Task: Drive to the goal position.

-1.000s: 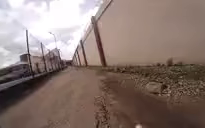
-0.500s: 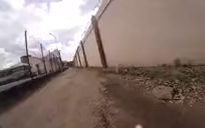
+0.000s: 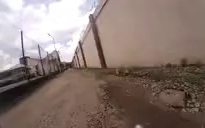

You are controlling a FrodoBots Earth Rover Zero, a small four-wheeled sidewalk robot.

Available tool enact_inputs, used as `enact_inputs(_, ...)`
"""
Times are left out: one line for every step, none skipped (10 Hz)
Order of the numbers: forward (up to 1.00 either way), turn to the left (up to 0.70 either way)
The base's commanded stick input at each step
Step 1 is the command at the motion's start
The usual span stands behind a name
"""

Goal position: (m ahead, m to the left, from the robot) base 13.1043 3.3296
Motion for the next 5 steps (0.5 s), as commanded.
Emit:
enact_inputs(0.50, 0.00)
enact_inputs(0.50, 0.00)
enact_inputs(0.50, 0.00)
enact_inputs(0.50, 0.00)
enact_inputs(0.49, 0.00)
